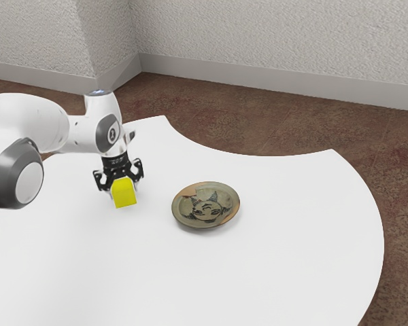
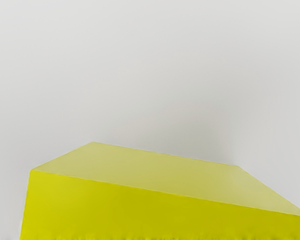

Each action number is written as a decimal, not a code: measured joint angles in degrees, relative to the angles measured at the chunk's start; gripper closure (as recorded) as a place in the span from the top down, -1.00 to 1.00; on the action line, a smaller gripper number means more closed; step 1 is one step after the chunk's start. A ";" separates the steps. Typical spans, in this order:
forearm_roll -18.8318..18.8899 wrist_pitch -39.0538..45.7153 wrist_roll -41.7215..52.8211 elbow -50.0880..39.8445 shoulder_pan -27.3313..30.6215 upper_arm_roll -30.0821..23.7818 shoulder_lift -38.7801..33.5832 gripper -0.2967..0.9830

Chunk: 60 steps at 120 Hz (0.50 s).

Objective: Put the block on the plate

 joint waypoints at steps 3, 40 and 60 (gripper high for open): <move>0.01 -0.01 -0.15 -0.01 0.00 -0.03 0.00 0.26; 0.04 -0.17 -1.70 -0.47 0.54 -1.43 -1.75 0.17; 0.06 -0.16 -2.27 -1.61 -0.90 -3.37 -5.08 0.11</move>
